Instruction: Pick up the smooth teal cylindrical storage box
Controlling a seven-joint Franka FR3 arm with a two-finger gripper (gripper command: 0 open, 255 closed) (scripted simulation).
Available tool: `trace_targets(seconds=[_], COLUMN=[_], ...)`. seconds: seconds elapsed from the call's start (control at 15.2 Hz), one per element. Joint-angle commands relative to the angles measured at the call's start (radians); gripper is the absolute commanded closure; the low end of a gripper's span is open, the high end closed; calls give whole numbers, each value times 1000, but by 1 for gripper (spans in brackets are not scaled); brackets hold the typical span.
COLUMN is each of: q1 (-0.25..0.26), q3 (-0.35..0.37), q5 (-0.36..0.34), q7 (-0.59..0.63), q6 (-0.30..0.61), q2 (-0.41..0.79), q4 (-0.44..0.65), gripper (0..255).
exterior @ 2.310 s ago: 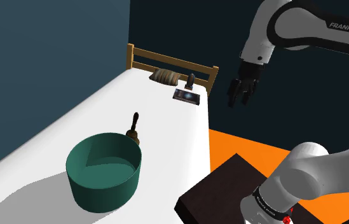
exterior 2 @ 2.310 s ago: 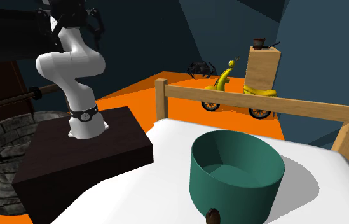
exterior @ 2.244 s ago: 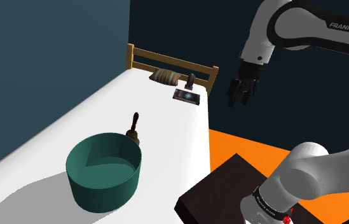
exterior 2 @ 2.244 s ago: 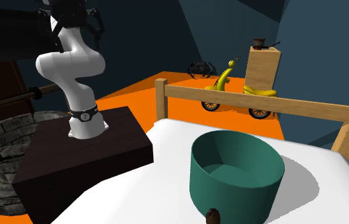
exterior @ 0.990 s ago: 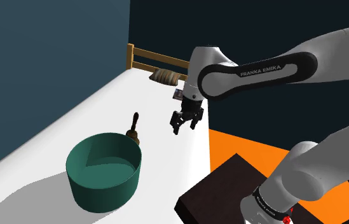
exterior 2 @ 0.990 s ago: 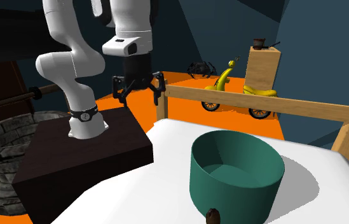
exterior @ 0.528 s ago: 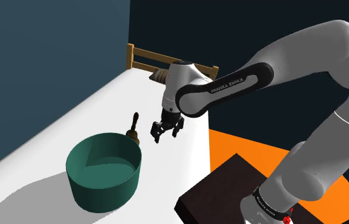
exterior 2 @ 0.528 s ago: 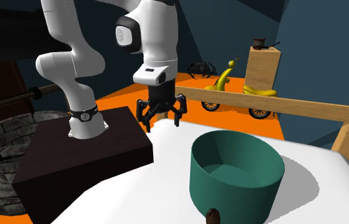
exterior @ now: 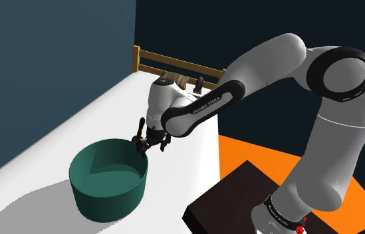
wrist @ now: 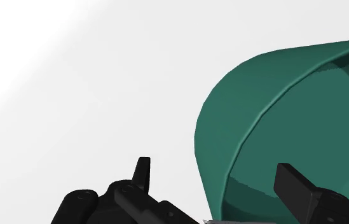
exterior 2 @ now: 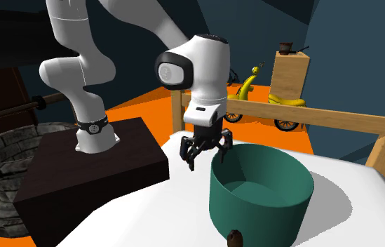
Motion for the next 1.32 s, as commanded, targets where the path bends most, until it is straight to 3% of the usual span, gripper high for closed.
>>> trace_targets(seconds=[0.0, 0.66, 0.73, 1.25], q1=[31, 63, 63, 63], q3=[-16, -52, -52, -52], q5=[-51, -107, -107, -106], q7=[47, 87, 87, 87], q6=[17, 96, 96, 94], q2=[81, 183, 180, 181], q4=[63, 81, 79, 81], gripper=[0, 0, 255, 255])
